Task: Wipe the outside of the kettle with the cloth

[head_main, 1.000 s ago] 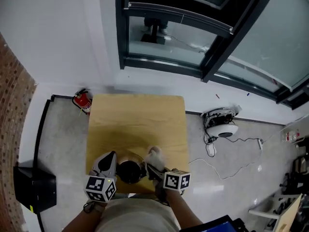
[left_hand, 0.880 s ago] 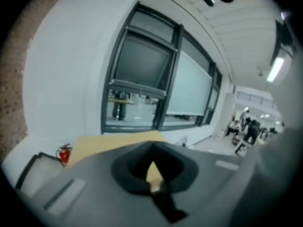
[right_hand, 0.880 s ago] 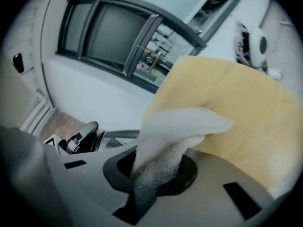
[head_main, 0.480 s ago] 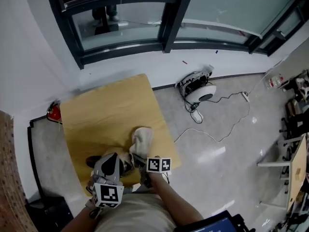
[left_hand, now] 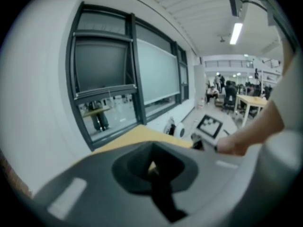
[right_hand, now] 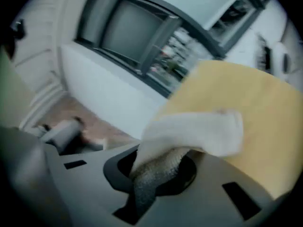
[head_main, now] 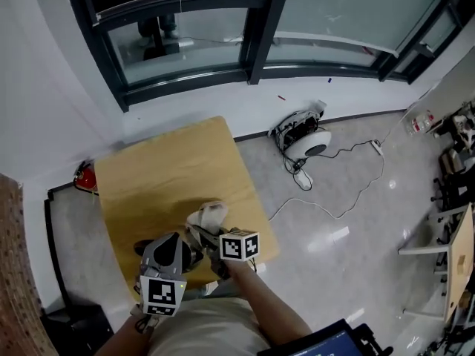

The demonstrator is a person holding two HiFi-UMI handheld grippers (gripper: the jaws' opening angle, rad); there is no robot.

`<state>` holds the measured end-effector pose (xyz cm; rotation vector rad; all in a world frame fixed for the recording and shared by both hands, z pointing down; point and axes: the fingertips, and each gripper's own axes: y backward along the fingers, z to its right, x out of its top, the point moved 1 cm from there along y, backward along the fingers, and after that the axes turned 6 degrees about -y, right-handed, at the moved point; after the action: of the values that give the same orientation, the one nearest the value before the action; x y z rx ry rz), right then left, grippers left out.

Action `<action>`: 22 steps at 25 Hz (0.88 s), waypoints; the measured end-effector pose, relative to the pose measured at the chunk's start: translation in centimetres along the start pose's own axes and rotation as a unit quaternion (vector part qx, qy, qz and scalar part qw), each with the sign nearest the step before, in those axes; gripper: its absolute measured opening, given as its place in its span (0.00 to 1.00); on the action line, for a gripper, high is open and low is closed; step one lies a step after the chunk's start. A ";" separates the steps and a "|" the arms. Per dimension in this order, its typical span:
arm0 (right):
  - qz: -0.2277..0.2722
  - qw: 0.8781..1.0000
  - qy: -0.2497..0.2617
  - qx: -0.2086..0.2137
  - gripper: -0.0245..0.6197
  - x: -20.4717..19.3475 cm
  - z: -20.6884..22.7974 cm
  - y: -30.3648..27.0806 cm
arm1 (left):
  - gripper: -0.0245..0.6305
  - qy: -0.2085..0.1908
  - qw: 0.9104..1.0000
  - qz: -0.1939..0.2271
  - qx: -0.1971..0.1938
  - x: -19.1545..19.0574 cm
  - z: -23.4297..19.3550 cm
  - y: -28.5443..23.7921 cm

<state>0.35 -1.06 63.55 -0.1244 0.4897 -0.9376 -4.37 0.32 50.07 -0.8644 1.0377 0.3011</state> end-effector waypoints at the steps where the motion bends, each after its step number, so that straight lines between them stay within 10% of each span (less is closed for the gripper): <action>1: 0.000 0.996 0.050 0.080 0.12 1.2 -4.4 0.1 | 0.04 0.004 1.000 0.005 0.003 0.1 -0.1 -0.1; 3: -0.021 0.985 0.107 0.135 0.12 1.7 -7.5 -0.5 | 0.04 0.008 1.000 0.007 0.007 0.0 -0.2 -0.2; 7: -0.090 0.995 0.008 -0.048 0.12 0.2 2.7 -3.5 | 0.04 -0.010 1.000 0.002 0.013 -0.3 -0.1 0.1; 11: -0.075 0.984 0.107 0.124 0.12 1.5 -7.0 -2.2 | 0.04 0.017 1.000 0.012 0.015 0.0 -0.8 0.2; 13: -0.094 0.987 0.109 0.076 0.12 1.0 -4.9 -3.0 | 0.04 0.102 0.995 0.016 0.003 -0.4 -1.9 0.7; 15: -0.137 0.985 0.098 -0.039 0.12 -0.1 0.8 -3.8 | 0.04 0.256 0.967 0.008 -0.002 -2.1 -3.4 2.3; 18: -0.152 0.978 0.118 -0.083 0.12 -0.7 3.1 -3.7 | 0.04 0.462 0.887 -0.013 0.020 -7.0 -5.0 5.8; 20: -0.133 0.987 0.074 -0.055 0.12 -0.7 2.4 -3.3 | 0.02 0.526 0.850 0.012 0.026 -9.1 -5.4 7.0; 22: -0.125 0.992 0.026 -0.025 0.12 -1.1 1.6 -2.3 | 0.02 0.543 0.837 0.058 0.030 -9.1 -6.1 6.6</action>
<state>-1.15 -1.65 66.08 -0.2112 0.5552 -1.1752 -16.70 1.54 53.27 -0.9108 2.1505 -0.1785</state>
